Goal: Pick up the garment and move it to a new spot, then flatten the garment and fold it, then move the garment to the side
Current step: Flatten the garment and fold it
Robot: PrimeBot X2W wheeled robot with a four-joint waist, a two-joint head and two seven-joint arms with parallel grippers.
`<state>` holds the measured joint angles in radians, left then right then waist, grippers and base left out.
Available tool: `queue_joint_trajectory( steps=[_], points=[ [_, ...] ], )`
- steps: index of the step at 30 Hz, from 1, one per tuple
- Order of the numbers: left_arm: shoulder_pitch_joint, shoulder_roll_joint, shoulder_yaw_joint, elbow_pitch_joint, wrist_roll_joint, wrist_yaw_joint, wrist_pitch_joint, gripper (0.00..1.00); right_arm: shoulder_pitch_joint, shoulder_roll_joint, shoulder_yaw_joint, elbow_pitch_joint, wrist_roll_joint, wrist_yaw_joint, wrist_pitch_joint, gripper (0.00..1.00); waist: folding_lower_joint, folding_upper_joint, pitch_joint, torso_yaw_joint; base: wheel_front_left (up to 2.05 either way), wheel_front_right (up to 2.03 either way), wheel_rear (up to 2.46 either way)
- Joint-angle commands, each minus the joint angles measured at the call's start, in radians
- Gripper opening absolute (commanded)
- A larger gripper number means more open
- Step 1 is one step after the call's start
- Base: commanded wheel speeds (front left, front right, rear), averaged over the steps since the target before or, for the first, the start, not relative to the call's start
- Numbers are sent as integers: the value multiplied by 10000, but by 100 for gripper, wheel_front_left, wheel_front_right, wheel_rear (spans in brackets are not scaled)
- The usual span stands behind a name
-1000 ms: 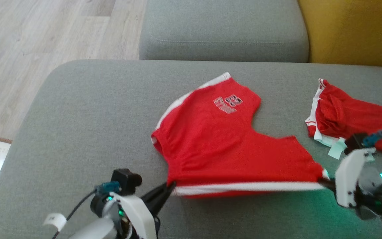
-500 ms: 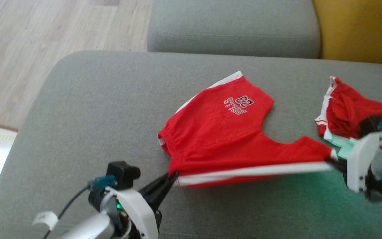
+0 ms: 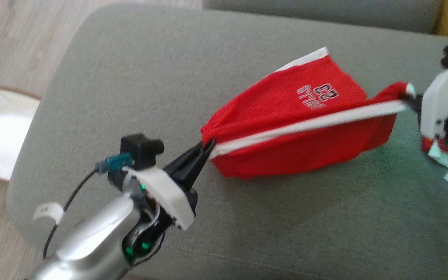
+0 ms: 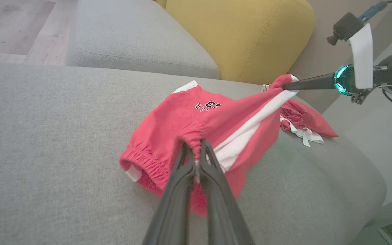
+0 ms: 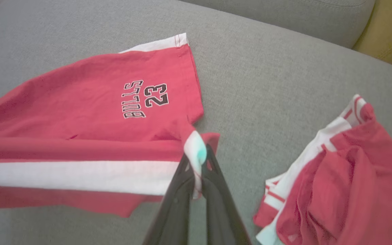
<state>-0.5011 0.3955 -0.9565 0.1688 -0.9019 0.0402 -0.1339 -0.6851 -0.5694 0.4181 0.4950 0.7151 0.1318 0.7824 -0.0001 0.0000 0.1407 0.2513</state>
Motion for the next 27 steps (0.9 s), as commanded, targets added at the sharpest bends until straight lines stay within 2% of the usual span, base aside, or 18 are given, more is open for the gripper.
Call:
queue_joint_trajectory(
  steps=[1, 13, 27],
  points=[
    [-721, 123, 559, -47, -14, -87, -172, 0, -626, -119, -126, -60, -231, -11, 95, 0, 1, 0, 520, 437, 0, 0, 0],
    [-1956, -1173, 498, 1730, 29, -836, -594, 0, -2917, -1, 568, 1333, -1303, -11, 1062, 0, 1, 0, 1691, 1340, 0, 0, 0],
    [-2485, -2148, 763, 3261, 149, -1215, -1153, 0, -4287, -281, 2086, 1946, -1556, -11, 371, 0, 1, 0, 2319, 1824, 0, 0, 0]
  ],
)
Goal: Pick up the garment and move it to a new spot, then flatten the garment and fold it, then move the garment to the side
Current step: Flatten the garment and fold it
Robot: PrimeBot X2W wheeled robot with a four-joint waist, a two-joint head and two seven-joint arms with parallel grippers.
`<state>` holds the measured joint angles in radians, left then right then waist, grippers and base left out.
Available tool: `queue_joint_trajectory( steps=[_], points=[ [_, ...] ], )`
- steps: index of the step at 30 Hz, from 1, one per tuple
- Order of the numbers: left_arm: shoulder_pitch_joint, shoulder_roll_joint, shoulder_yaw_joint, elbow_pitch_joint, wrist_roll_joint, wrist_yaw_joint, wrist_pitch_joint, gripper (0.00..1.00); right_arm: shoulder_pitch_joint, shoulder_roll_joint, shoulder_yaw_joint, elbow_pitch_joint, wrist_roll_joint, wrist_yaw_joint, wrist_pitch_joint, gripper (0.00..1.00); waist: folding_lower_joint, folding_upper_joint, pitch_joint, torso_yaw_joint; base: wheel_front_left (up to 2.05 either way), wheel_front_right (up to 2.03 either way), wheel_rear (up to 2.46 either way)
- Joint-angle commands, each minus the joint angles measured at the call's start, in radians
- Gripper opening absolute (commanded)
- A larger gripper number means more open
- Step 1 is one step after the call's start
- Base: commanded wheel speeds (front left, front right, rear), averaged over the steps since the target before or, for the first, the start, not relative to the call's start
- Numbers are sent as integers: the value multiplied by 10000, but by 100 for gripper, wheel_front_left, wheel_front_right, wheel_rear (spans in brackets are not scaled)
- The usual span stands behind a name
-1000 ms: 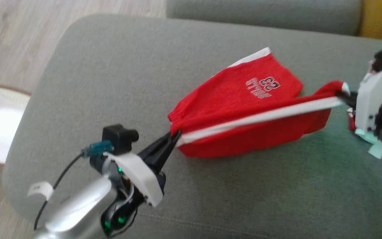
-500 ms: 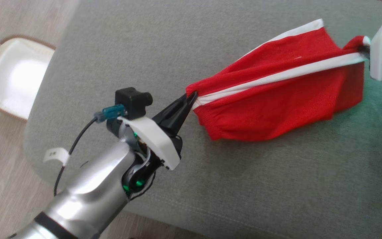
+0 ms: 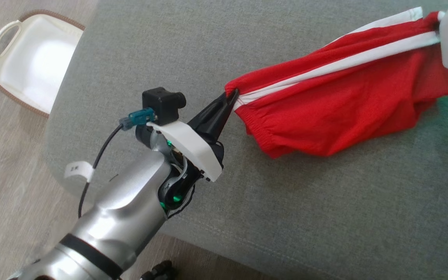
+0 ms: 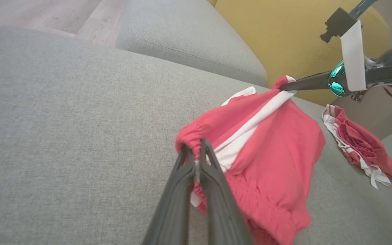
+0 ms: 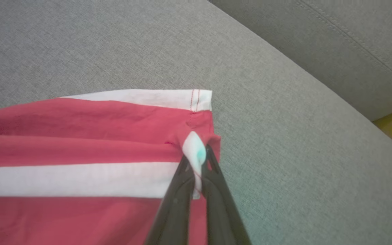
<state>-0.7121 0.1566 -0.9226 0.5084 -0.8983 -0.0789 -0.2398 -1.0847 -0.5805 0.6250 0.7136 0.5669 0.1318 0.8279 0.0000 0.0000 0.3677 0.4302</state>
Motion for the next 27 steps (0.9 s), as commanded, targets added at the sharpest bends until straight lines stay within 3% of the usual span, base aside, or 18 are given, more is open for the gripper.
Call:
queue_joint_trajectory(
  steps=[1, 6, 7, 8, 9, 10, 21, 27],
  points=[
    [-396, 184, 440, -55, 129, -54, -114, 0, -372, -197, 162, -210, -58, -11, -179, 0, 0, 0, 86, 56, 0, 0, 0],
    [-504, -78, 589, 313, 205, -171, -179, 0, -745, -322, 901, -69, 32, -11, -675, 0, 0, 0, 269, 142, 0, 0, 0],
    [-524, -129, 620, 379, 225, -189, -186, 4, -829, -362, 1039, -30, 16, -11, -841, 0, 0, 0, 305, 156, 0, 0, 0],
    [-546, -179, 644, 444, 248, -208, -192, 22, -916, -406, 1184, -2, -40, -11, -1071, 47, 0, 0, 337, 168, 0, 0, 0],
    [-570, -224, 665, 517, 280, -220, -197, 92, -996, -440, 1290, 72, -87, -11, -1307, 100, 0, 0, 366, 176, 0, 0, 0],
    [-601, -262, 683, 596, 329, -225, -201, 100, -1068, -458, 1416, 129, -134, -11, -1565, 100, 0, 0, 390, 177, 0, 0, 0],
    [-497, -166, 1444, 1030, 940, -148, -217, 100, -1151, -135, 2205, 1201, 147, -11, -3929, 100, 0, 0, -43, -506, 0, 0, 0],
    [-107, 150, 2072, 883, 1344, 67, -218, 100, -630, 300, 2225, 1318, 610, -11, -5928, 100, 0, 0, -698, -1147, 0, 0, 0]
  ],
)
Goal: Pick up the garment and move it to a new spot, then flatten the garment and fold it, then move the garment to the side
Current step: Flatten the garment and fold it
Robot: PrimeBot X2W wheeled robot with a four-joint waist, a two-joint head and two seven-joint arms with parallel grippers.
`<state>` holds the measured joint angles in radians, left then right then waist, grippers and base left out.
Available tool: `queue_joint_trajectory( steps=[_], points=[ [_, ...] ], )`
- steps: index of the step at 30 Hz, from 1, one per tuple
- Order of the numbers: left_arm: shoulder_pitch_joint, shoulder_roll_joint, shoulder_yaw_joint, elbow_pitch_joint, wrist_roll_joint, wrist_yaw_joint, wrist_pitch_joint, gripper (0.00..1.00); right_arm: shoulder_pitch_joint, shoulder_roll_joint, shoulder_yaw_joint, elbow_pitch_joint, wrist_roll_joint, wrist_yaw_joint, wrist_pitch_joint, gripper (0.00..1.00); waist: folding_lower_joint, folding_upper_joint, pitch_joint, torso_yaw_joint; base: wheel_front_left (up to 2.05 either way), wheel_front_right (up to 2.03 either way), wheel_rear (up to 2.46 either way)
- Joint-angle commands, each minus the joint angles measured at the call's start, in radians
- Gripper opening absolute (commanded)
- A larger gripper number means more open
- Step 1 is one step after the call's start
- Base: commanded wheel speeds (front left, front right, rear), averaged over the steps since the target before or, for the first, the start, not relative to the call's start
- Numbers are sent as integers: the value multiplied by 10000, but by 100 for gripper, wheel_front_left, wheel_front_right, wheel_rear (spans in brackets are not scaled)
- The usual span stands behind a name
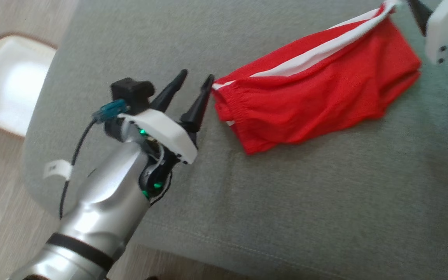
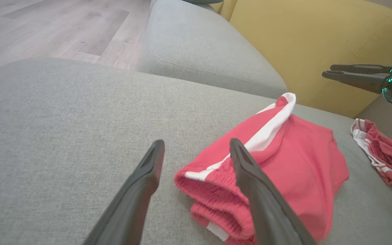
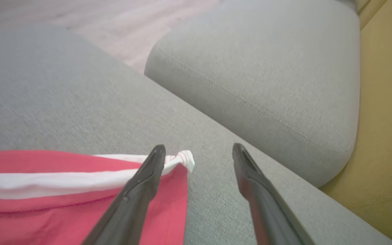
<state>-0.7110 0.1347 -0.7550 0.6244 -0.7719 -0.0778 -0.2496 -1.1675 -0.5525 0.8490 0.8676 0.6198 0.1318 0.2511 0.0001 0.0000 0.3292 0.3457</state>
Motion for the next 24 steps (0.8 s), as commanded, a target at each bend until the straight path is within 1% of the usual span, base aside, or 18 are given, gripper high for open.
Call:
queue_joint_trajectory(
  steps=[1, 5, 10, 11, 12, 13, 14, 17, 20, 22, 24],
  points=[
    [-33, 413, 535, -341, 117, 97, -121, 100, 317, 87, -56, -188, 161, -11, -499, 100, -1, 0, -441, -413, 0, 0, 0],
    [371, 507, 1244, -723, 47, 239, -121, 100, 822, 333, -215, -54, 290, -11, -1832, 100, -1, 0, -920, -843, 0, 0, 0],
    [953, 586, 2175, -1457, 229, 526, -121, 100, 1537, 695, -723, 221, 293, -11, -3440, 100, -1, 0, -1480, -1325, 0, 0, 0],
    [1114, 586, 2378, -1632, 283, 576, -121, 100, 1703, 791, -815, 259, 269, -11, -3723, 100, -1, 0, -1589, -1430, 0, 0, 0],
    [1114, 586, 2378, -1632, 283, 576, -121, 100, 1703, 791, -815, 259, 269, -11, -3723, 100, -1, 0, -1589, -1430, 0, 0, 0],
    [1482, 575, 2802, -2000, 431, 677, -121, 100, 2037, 996, -1109, 359, 266, -11, -4286, 100, -1, 0, -1814, -1640, 0, 0, 0],
    [1689, 552, 3018, -2169, 502, 733, -121, 100, 2213, 1114, -1275, 409, 271, -11, -4496, 100, -1, 0, -1920, -1738, 0, 0, 0],
    [2337, 455, 3606, -2599, 800, 906, -121, 100, 2812, 1455, -1701, 379, 178, -11, -4901, 100, -1, 0, -2245, -2014, 0, 0, 0],
    [2953, 332, 4023, -2938, 1219, 1006, -122, 100, 3454, 1710, -2317, 192, 1, -11, -5076, 100, -1, 0, -2479, -2255, 0, 0, 0],
    [3306, 293, 4205, -3163, 1674, 1044, -122, 100, 3949, 1868, -2762, -44, -230, -11, -5113, 100, -1, 0, -2605, -2393, 0, 0, 0],
    [3670, 167, 4407, -3335, 1993, 1045, -122, 100, 4497, 2030, -3453, -528, -491, -11, -5121, 100, -1, 0, -2699, -2519, 0, 0, 0]
  ],
)
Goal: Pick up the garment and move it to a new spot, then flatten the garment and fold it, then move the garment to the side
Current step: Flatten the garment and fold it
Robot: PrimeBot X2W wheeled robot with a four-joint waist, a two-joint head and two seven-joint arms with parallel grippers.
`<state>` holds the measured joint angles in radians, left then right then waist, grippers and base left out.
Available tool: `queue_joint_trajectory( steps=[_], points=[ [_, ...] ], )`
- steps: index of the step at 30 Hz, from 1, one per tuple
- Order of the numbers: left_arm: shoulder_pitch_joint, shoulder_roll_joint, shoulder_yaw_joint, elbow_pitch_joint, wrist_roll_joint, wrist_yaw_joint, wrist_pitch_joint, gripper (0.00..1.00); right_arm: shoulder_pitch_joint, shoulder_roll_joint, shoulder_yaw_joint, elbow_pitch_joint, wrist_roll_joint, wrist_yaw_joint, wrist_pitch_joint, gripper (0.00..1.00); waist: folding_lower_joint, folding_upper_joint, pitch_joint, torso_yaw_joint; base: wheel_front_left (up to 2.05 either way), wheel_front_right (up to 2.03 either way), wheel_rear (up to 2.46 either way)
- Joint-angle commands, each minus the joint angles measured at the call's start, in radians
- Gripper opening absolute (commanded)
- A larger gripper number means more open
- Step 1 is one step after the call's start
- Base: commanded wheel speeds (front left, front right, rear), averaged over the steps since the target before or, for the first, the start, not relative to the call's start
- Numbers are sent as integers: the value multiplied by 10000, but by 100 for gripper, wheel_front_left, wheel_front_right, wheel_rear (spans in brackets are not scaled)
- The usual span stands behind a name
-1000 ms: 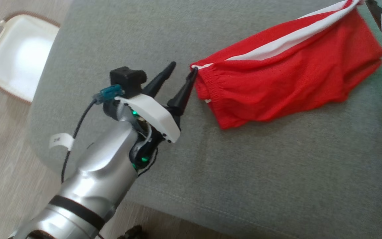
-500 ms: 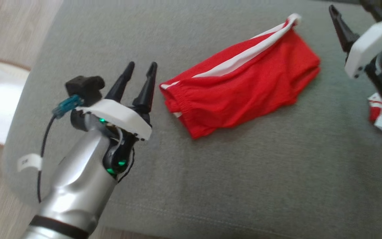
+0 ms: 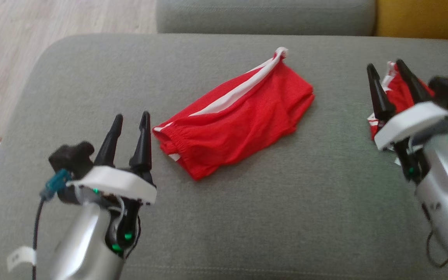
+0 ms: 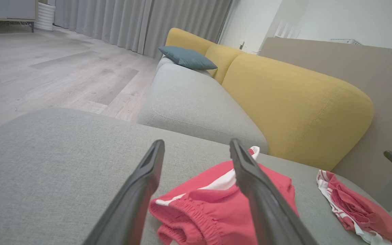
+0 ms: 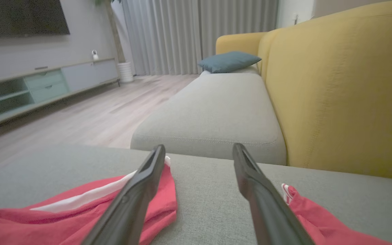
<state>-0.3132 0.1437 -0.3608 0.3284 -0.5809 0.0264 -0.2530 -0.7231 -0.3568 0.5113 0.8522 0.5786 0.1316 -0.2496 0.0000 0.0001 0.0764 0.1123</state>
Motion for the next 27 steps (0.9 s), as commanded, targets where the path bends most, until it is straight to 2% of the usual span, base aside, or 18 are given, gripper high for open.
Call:
queue_joint_trajectory(
  steps=[1, 7, 13, 20, 27],
  points=[
    [-133, 6, 571, -451, 218, -13, -87, 100, 383, 185, -493, -651, -198, -9, -116, 100, 0, -1, -218, -245, 0, 0, 0],
    [826, -316, 1181, -947, 1277, -196, -87, 100, 2527, 1031, -2382, -2239, -1490, -9, -120, 100, 0, -1, -429, -574, 0, 0, 0],
    [1849, -704, 1884, -1326, 2326, -542, -87, 100, 4256, 2102, -3659, -3727, -2919, -9, -121, 100, 0, -1, -526, -877, 0, 0, 0],
    [1942, -893, 2156, -1340, 2666, -840, -87, 100, 4834, 2523, -4189, -4503, -3557, -9, 224, 100, 0, -1, -342, -806, 0, 0, 0],
    [1556, -929, 1904, -1263, 2682, -1001, -87, 100, 4760, 2798, -4599, -4805, -3401, -9, 1149, 100, 0, -1, 313, -171, 0, 0, 0]
  ],
)
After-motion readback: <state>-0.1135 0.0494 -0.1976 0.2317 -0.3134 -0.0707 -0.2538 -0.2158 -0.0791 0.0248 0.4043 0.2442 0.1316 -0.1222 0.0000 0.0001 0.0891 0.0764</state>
